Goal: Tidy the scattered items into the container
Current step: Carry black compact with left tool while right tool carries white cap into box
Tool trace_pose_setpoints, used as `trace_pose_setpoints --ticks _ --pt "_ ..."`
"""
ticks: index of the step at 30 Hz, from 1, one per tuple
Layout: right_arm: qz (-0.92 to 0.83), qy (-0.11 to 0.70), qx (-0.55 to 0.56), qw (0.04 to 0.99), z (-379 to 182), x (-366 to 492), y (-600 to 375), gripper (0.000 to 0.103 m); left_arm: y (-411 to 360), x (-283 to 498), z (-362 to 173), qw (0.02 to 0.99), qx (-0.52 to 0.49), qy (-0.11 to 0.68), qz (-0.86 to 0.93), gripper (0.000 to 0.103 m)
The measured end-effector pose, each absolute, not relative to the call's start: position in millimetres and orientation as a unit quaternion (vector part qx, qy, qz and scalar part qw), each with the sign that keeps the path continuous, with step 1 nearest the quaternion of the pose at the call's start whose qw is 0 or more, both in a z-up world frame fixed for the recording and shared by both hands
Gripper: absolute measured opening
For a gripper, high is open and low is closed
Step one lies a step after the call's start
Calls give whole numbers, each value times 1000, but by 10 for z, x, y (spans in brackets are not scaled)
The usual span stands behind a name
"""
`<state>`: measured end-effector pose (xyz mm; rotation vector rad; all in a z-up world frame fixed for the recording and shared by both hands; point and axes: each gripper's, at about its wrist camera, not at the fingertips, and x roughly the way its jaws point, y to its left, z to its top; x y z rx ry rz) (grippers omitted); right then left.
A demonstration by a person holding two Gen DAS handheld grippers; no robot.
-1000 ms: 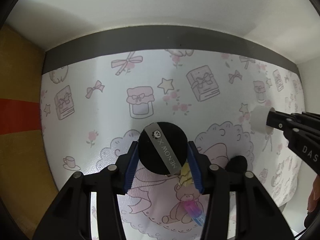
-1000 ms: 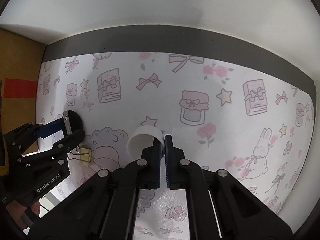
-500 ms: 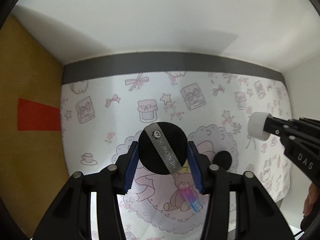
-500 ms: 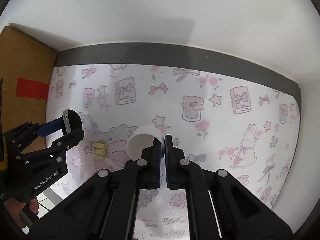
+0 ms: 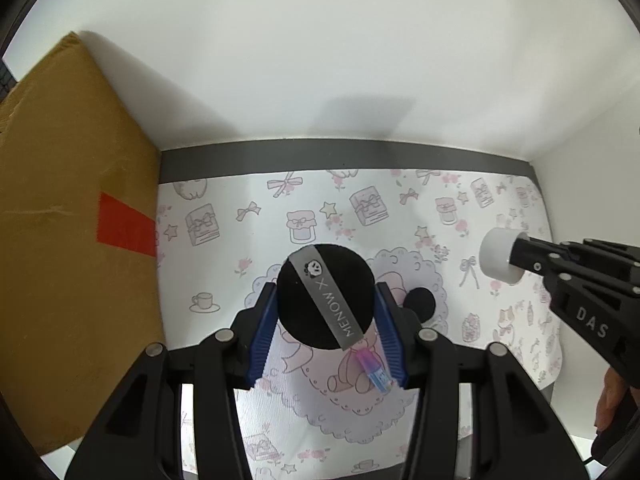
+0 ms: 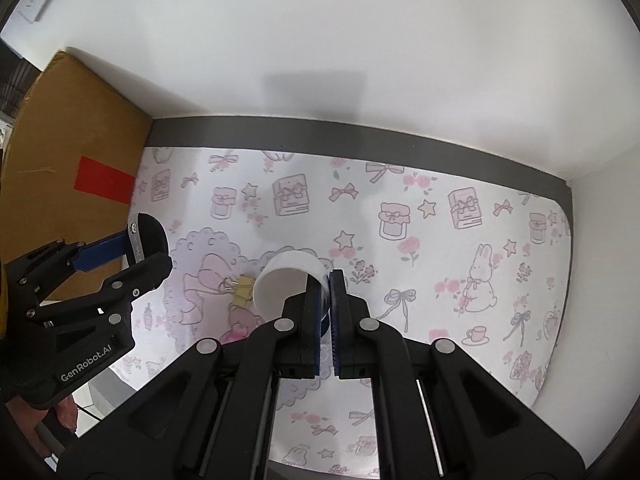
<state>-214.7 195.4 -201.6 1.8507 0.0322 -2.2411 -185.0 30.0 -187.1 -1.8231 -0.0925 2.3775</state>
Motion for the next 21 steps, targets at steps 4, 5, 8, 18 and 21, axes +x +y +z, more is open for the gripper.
trace_pose_setpoints --ticks 4,5,8,18,21 --pt "-774 11 623 115 -1859 -2013 1930 4 267 -1701 -1735 78 -594 -42 800 47" --pt "-776 12 620 113 -1820 -1976 1916 4 258 -1656 -1695 80 -590 -45 802 47" --pt "-783 13 612 111 -1719 -1872 1873 4 230 -1557 -1591 81 -582 -48 808 47" --pt "-802 16 587 107 -1363 -1564 1755 4 66 -1233 -1258 82 -550 -63 828 47" --pt "-807 18 580 109 -1259 -1481 1695 4 -29 -1134 -1176 78 -542 -68 834 47"
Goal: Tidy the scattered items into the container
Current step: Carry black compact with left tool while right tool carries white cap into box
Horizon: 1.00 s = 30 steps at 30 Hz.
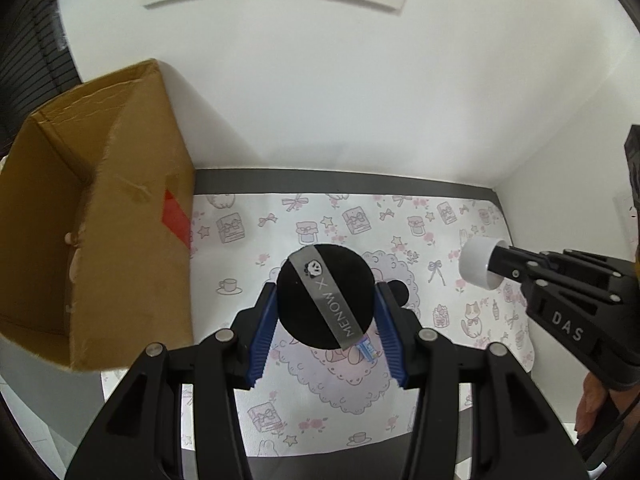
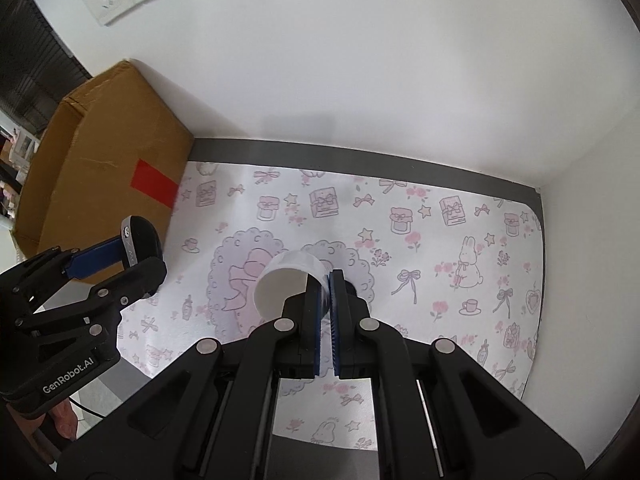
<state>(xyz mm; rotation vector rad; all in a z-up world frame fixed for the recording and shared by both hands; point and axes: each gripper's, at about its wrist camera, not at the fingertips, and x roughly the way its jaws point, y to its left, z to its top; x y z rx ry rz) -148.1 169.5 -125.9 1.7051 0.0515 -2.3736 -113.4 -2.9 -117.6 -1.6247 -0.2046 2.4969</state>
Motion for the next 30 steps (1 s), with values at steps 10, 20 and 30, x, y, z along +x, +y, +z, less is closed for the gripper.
trace_pose_setpoints --ticks 10,20,30 --pt "-822 22 556 119 -990 -1248 1403 4 -333 -924 -955 68 -521 -82 847 47" --pt "-831 20 540 133 -825 -1175 1195 4 -520 -890 -779 68 -503 -91 857 47" --pt "-837 27 529 141 -683 -1230 1009 4 -707 -960 -654 67 -489 -95 865 47"
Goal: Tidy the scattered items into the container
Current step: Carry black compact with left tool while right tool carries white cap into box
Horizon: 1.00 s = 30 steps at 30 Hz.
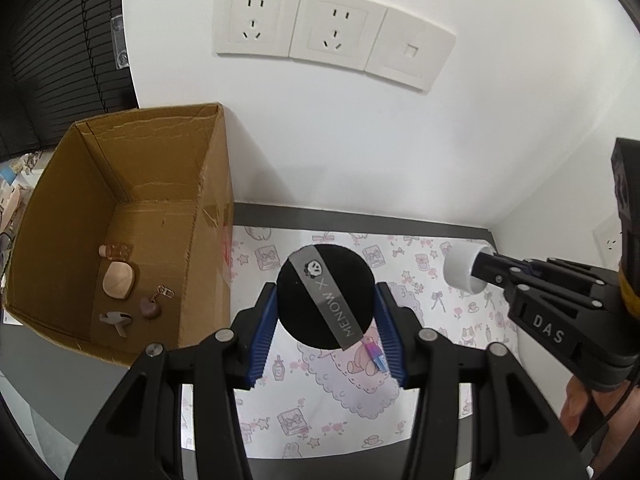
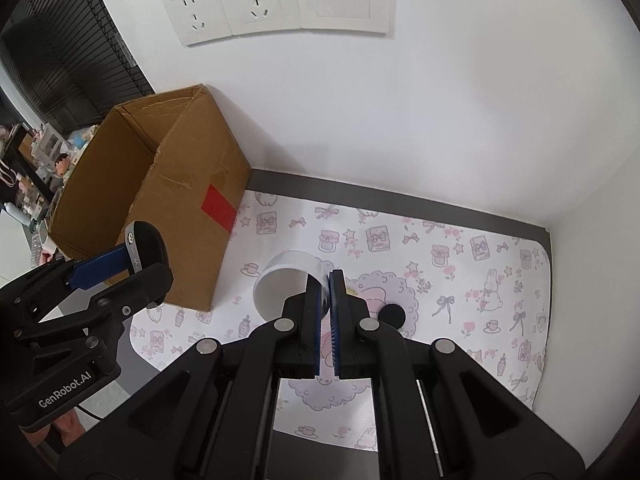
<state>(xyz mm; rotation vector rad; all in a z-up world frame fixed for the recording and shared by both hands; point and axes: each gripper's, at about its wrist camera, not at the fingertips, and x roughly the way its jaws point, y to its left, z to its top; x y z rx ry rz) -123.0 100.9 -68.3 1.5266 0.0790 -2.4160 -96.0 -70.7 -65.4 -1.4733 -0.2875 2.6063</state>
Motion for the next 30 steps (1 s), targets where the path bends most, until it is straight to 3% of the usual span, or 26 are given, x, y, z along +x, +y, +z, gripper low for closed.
trace_pose_setpoints --ticks 30 --pt "-841 82 492 211 -285 -1397 2 4 -1832 -852 -316 -17 -446 -116 887 47"
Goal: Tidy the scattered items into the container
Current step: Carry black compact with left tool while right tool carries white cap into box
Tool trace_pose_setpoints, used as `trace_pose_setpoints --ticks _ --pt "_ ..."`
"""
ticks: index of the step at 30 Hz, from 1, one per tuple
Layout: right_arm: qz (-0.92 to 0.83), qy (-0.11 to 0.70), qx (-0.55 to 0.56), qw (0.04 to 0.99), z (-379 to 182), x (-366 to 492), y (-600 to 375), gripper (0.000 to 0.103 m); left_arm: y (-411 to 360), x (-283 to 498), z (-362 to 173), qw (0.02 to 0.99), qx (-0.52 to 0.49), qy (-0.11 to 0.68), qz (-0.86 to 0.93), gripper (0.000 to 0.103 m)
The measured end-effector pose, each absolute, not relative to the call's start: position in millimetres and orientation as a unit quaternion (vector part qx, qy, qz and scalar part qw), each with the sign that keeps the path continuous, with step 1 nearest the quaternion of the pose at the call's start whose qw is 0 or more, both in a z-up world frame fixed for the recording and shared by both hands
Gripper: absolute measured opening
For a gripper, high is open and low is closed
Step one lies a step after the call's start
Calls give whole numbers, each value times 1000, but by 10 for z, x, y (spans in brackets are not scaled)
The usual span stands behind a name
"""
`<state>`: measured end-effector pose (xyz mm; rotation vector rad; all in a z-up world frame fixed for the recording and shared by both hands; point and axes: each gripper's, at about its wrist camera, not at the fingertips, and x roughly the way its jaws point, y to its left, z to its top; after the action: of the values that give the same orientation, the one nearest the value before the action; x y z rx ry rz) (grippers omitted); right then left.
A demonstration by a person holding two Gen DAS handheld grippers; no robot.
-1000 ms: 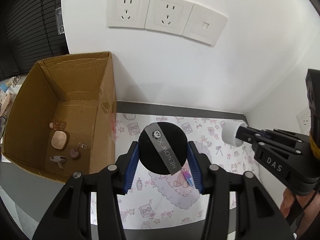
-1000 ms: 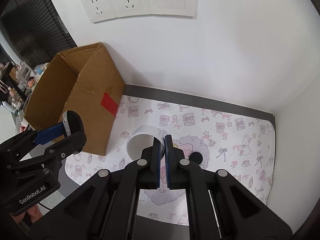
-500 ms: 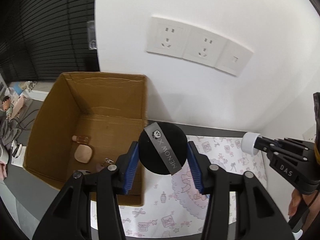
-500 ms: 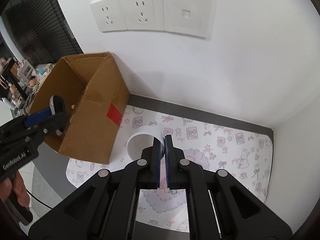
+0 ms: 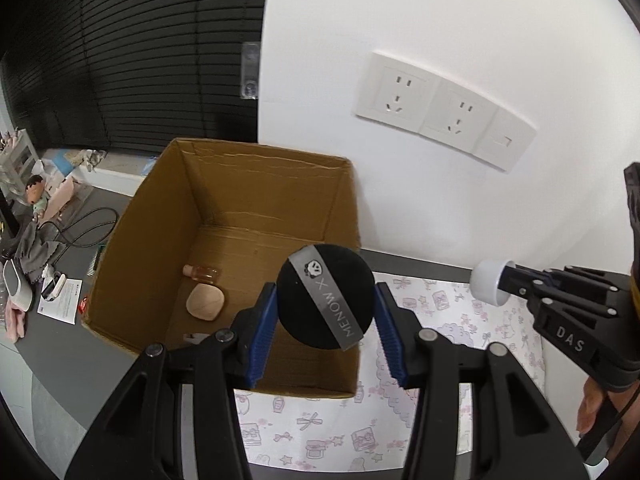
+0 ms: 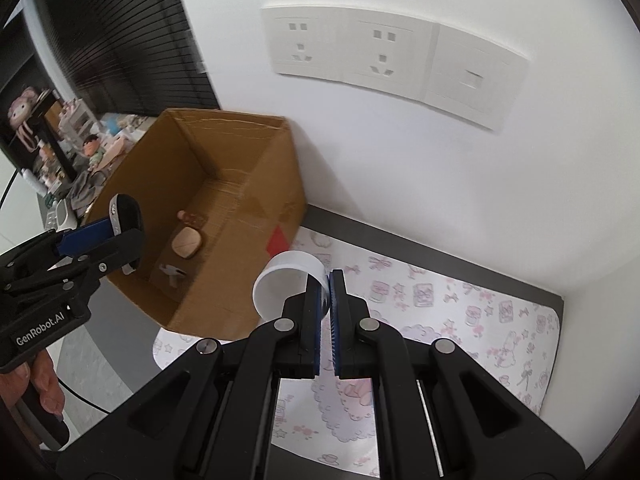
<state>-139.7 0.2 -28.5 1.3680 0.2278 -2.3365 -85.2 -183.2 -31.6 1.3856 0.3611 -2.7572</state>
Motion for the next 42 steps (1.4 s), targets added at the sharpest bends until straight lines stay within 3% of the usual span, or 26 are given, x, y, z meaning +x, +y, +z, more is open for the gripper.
trace_pose_setpoints --ticks 42 --pt "-805 140 490 303 -345 -1536 -1801 4 -3018 -1020 -641 73 462 161 -869 47"
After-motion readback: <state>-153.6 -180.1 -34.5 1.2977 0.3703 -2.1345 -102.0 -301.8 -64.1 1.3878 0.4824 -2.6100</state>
